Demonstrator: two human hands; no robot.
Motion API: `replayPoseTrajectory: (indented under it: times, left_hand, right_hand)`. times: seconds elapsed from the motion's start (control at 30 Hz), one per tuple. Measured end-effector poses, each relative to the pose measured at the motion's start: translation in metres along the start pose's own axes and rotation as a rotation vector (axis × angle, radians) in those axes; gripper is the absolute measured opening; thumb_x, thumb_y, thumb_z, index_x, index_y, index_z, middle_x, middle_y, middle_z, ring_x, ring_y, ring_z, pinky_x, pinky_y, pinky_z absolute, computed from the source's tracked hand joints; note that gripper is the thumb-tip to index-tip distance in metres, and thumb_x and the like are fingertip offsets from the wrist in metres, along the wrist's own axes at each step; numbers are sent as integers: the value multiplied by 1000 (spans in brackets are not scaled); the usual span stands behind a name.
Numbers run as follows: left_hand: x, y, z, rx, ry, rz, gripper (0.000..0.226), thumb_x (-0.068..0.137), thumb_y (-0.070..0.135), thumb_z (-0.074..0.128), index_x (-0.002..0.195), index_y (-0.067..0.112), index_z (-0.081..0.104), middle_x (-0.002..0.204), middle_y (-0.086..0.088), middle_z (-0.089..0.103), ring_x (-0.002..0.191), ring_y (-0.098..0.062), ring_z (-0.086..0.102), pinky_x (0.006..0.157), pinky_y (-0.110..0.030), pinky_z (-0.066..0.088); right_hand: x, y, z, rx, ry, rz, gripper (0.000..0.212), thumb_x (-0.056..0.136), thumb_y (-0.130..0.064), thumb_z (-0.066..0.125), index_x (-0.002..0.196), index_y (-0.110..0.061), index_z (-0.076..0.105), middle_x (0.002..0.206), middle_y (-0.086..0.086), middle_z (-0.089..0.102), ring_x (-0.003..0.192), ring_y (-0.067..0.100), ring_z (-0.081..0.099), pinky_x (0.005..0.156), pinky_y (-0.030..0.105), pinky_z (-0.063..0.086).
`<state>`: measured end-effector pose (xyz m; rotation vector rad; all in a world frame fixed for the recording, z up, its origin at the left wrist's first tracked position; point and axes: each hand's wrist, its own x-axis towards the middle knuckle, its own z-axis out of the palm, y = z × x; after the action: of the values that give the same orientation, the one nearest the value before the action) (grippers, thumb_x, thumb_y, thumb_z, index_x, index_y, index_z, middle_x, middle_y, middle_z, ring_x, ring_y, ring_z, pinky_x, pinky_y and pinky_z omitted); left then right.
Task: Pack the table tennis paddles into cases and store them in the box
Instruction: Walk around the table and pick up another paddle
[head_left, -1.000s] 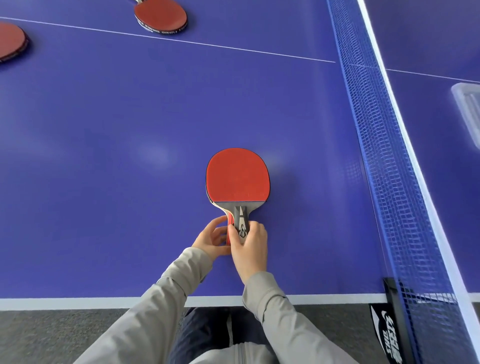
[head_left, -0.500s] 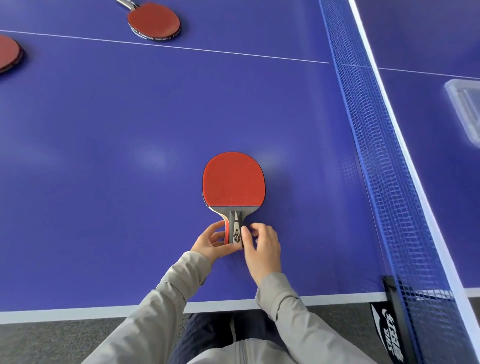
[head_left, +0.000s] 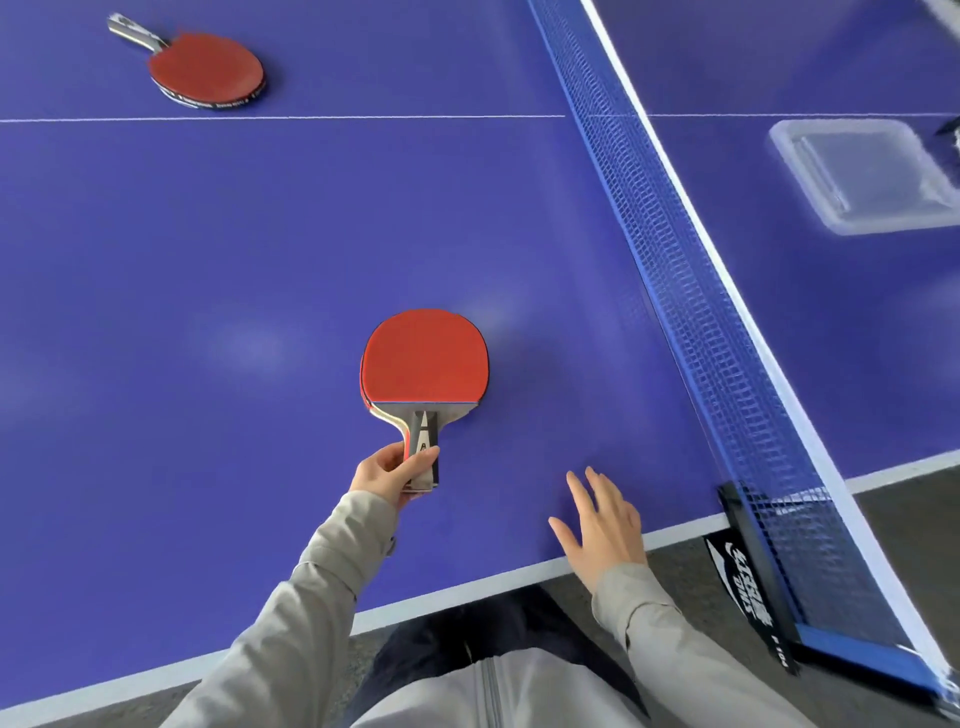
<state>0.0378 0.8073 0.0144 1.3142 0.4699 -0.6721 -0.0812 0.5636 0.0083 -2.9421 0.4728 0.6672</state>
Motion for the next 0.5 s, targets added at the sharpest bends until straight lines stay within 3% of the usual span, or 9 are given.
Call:
replayPoseTrajectory:
  times: [0.5]
  left_hand:
    - [-52,-33,29,49,-196,-57,9,81,1,64,90,1,64,59,2,64,54,-13,61,49,-20,49]
  right_hand:
    - [-108,51,45,118,-120,324,64,96,-52,29,150,-25,10,160,0,7,147,18,6,115,36,18]
